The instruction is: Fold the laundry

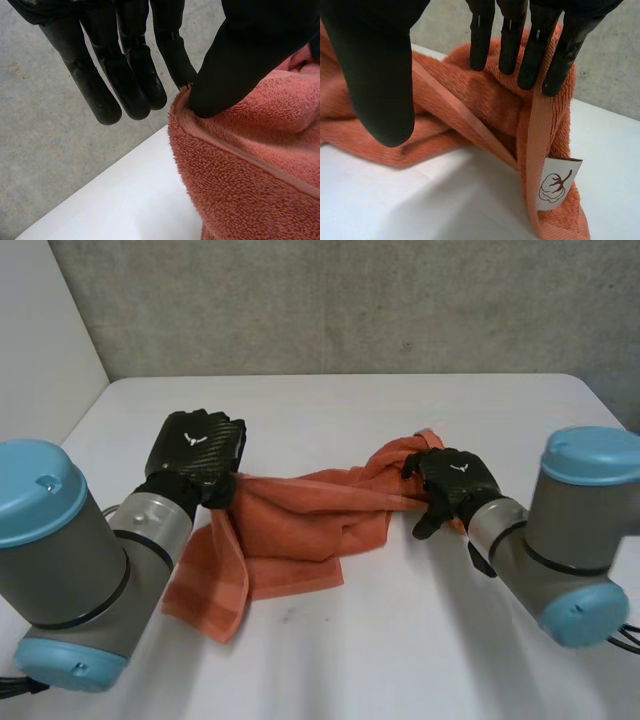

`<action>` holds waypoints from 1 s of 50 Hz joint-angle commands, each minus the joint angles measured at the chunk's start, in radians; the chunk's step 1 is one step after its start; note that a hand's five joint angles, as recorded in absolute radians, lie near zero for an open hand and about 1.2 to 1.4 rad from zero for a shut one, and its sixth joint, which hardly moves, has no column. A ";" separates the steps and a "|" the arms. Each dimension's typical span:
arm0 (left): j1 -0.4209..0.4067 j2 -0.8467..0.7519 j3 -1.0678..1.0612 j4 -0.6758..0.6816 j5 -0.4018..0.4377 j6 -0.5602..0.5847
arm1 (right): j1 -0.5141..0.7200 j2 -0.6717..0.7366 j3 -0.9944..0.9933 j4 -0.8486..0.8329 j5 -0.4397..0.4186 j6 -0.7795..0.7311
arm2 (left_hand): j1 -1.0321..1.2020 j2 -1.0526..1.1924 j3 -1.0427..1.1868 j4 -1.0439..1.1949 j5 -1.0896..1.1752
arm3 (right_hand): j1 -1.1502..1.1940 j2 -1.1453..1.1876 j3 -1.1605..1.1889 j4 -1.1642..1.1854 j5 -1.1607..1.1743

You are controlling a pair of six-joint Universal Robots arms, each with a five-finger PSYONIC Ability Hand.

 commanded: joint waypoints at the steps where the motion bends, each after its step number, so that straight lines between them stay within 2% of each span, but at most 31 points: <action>1: -0.001 0.013 -0.020 0.000 0.000 0.000 | 0.002 0.167 -0.163 0.008 0.005 -0.004 | 0.267 0.197 0.205 0.200 0.269 | 0.122 0.069 0.070 0.072 0.072; 5: 0.003 0.012 -0.019 0.003 0.003 0.000 | 0.005 0.238 -0.218 0.005 0.006 -0.004 | 0.267 0.197 0.205 0.200 0.269 | 0.190 0.136 0.138 0.139 0.139; 15: 0.004 -0.004 -0.019 0.008 0.003 -0.002 | 0.008 0.299 -0.309 -0.004 0.009 -0.004 | 0.267 0.197 0.205 0.200 0.269 | 0.383 0.330 0.332 0.333 0.333; 33: 0.032 -0.007 0.007 0.014 0.000 -0.009 | 0.016 0.411 -0.445 0.007 0.008 -0.008 | 0.267 0.197 0.205 0.200 0.269 | 0.389 0.336 0.338 0.339 0.339; 35: 0.035 -0.007 0.007 0.014 0.002 -0.018 | 0.018 0.411 -0.450 0.007 0.009 -0.008 | 0.267 0.197 0.205 0.200 0.269 | 0.488 0.435 0.437 0.438 0.438; 36: 0.035 -0.007 0.007 0.014 0.002 -0.018 | 0.018 0.410 -0.456 0.007 0.008 -0.011 | 0.267 0.197 0.205 0.200 0.269 | 0.757 0.703 0.705 0.707 0.706; 37: 0.036 -0.007 0.007 0.012 0.002 -0.028 | 0.018 0.408 -0.459 0.005 0.009 -0.013 | 0.267 0.197 0.205 0.200 0.269 | 0.919 0.866 0.867 0.869 0.869; 38: 0.038 -0.007 0.007 0.012 0.003 -0.040 | 0.018 0.405 -0.462 0.005 0.009 -0.016 | 0.267 0.197 0.205 0.200 0.269 | 0.975 0.922 0.923 0.925 0.925; 43: 0.038 -0.019 0.010 0.014 0.003 -0.045 | 0.016 0.387 -0.493 0.019 0.011 -0.020 | 0.267 0.197 0.205 0.200 0.269 | 0.976 0.922 0.924 0.925 0.925; 50: 0.039 -0.071 0.019 0.017 0.003 -0.045 | 0.005 0.171 -0.461 0.107 0.009 -0.051 | 0.267 0.197 0.205 0.200 0.269 | 0.976 0.922 0.924 0.925 0.925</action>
